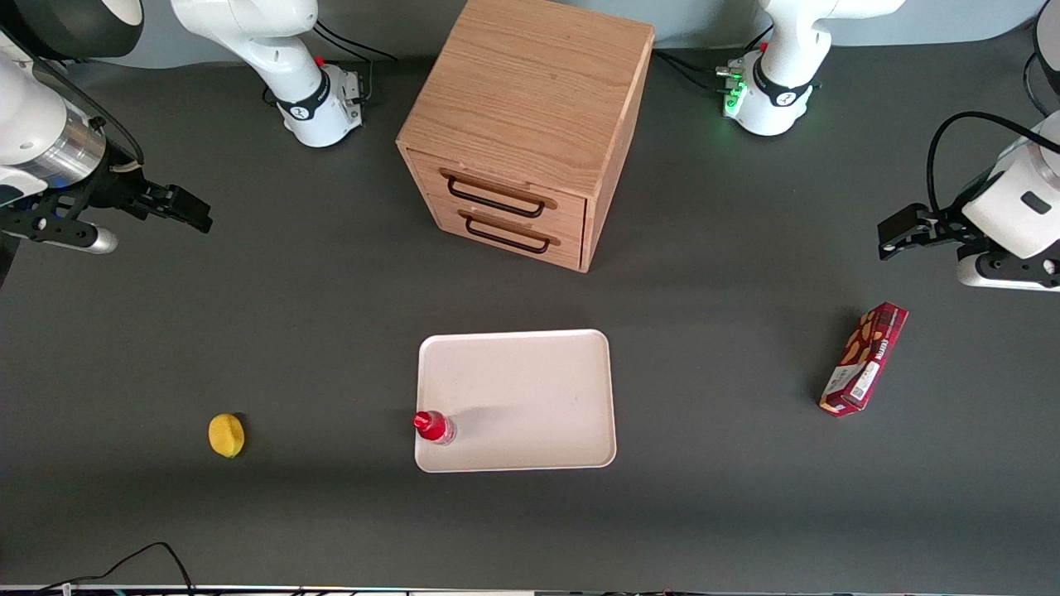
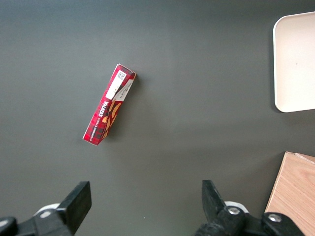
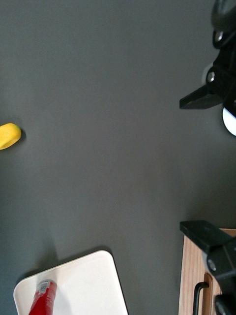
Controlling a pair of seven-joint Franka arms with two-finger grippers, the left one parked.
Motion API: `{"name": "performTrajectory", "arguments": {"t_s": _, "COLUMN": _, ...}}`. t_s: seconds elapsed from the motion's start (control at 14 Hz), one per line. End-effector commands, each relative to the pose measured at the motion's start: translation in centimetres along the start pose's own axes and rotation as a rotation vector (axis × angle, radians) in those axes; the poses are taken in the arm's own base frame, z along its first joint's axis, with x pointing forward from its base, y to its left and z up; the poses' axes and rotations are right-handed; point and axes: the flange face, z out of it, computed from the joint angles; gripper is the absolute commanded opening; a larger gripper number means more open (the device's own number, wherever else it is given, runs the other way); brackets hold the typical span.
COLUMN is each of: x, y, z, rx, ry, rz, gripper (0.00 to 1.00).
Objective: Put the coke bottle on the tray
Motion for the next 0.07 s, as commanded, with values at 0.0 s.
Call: {"name": "performTrajectory", "arguments": {"t_s": 0.0, "x": 0.26, "y": 1.36, "z": -1.75, "rx": 0.036, "ry": -0.006, "rz": 0.006, "gripper": 1.00}}
